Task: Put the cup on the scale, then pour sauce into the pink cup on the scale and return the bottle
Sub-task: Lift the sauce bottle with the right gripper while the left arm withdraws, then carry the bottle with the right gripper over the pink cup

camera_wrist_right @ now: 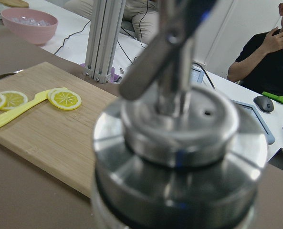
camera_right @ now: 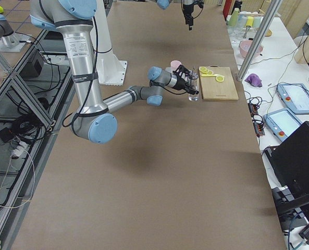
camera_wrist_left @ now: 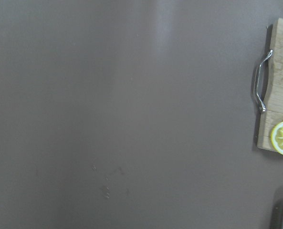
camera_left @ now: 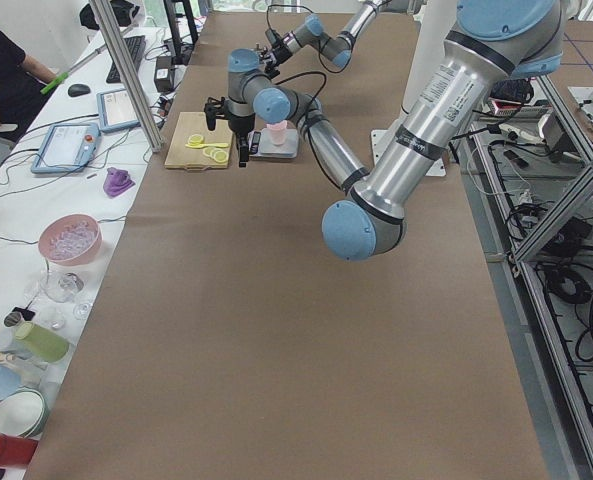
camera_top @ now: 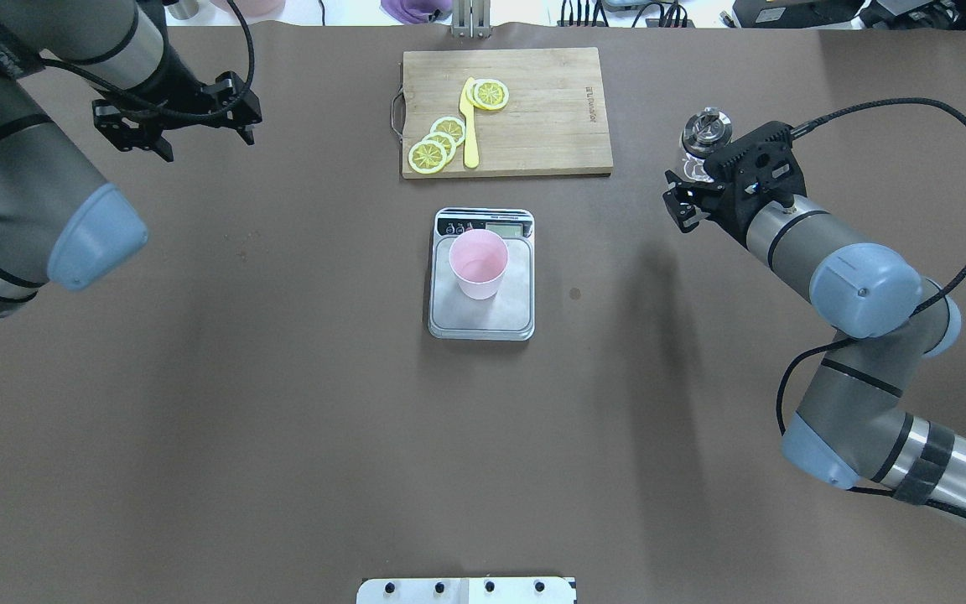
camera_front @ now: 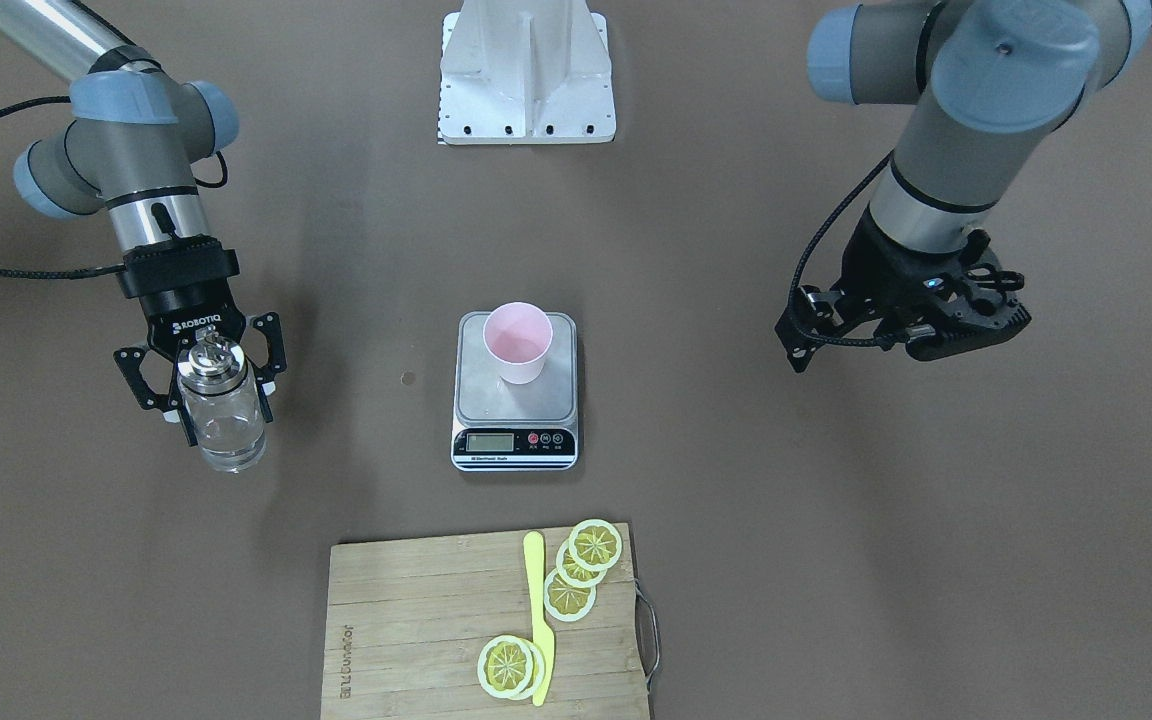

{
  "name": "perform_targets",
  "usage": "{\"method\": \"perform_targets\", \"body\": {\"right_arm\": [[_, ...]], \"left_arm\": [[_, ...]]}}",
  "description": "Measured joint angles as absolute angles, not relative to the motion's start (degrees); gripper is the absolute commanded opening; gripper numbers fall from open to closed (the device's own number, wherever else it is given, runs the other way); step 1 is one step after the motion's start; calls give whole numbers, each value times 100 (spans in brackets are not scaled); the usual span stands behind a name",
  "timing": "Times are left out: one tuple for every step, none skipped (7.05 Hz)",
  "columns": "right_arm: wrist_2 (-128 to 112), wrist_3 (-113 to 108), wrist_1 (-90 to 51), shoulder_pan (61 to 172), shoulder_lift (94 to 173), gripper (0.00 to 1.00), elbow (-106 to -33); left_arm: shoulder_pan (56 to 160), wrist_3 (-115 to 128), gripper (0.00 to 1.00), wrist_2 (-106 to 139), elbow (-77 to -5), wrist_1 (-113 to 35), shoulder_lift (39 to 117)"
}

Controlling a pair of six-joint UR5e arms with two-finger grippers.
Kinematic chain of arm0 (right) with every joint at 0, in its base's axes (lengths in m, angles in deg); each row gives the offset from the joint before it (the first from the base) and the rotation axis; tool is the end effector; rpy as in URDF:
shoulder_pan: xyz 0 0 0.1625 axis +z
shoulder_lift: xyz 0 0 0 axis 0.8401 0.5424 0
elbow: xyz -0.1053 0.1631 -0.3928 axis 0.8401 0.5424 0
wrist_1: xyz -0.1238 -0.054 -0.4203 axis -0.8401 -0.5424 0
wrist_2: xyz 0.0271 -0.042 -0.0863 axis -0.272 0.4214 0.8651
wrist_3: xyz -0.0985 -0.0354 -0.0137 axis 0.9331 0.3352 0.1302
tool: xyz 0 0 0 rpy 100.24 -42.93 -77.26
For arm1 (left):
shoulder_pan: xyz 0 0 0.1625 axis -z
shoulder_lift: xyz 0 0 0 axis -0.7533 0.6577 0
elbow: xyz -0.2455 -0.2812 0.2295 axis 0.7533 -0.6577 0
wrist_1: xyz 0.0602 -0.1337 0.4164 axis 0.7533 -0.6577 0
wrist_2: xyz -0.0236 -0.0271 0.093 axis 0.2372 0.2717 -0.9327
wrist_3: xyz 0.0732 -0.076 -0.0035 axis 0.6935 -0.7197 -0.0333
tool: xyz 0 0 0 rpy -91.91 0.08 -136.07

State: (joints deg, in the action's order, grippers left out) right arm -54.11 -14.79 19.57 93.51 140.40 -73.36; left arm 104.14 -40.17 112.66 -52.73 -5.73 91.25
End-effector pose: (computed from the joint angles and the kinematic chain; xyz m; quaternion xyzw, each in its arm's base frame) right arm -0.3982 -0.5053 0.3793 0.5338 -0.2748 -0.0649 0.7970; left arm 0.3117 -0.5967 0.2406 0.0454 0.3907 -0.1316 0.9099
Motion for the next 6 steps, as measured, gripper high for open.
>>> {"method": "perform_targets", "body": {"right_arm": [[-5231,-1192,1550,9340,13926,0,-7448],[-5004,-943,1284,9288,13853,0,-7499],[-4739,-752,1117,9174,13815,0,-7518],[-4448,-586,967,9017,13756,0,-7523],[-4131,-382,788,8842,13635,0,-7531],[-3847,-266,618,8661,13521,0,-7535]], "left_arm": [[10568,-3599,99,11255,-5271,-571,9010],[10710,-3150,99,11252,-5268,-581,8848],[10882,-2819,99,11232,-5242,-599,8698],[11040,-2527,99,11169,-5198,-605,8616],[11139,-2125,99,11061,-5174,-616,8517],[11188,-1824,99,10942,-5162,-640,8409]]}}
